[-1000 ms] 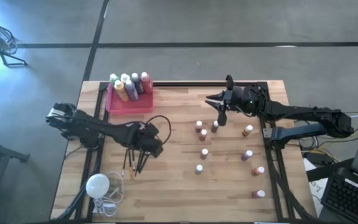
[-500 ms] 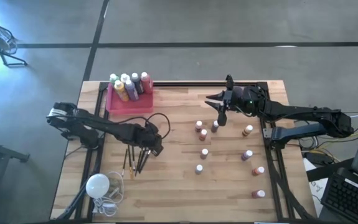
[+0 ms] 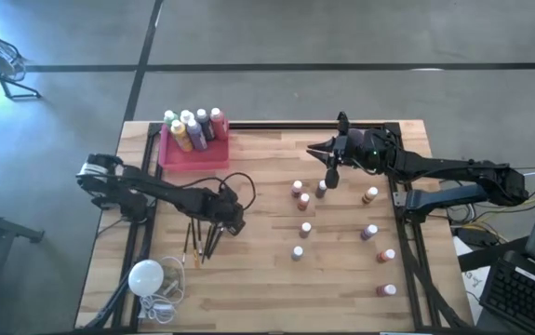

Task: Pick & Place Paint Supplies
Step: Put the gold paint brush into the purple cup

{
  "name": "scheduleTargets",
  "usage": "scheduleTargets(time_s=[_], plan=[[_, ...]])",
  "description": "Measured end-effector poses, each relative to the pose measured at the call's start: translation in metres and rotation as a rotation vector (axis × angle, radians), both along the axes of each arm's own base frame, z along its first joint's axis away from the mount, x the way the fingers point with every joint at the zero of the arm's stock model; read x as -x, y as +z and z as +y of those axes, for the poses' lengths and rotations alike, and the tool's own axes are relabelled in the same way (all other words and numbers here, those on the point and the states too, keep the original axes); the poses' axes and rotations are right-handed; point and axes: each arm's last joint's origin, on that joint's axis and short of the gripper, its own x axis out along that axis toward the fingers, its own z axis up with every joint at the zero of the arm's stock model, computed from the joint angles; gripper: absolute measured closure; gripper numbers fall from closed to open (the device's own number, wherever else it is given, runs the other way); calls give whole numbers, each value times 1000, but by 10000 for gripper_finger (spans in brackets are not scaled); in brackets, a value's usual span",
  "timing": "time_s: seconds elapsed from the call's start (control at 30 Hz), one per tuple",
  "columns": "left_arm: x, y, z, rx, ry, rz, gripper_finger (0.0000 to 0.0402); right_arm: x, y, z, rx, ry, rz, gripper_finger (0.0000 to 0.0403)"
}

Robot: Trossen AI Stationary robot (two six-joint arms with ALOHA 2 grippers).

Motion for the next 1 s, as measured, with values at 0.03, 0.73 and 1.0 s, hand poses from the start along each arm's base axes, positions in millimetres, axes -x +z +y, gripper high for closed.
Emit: scheduleTargets(time_s=[0.03,0.73,1.0], plan=[[-1,-3,0,1,-2,11,232,0,0,0,0,0,0,356],[-7,-12,-1,-22,-18,17,385,0,-1,0,0,0,2,304],[-12,-5,-1,-31,-76,0,397,0,-1,0,-1,0,5,296]])
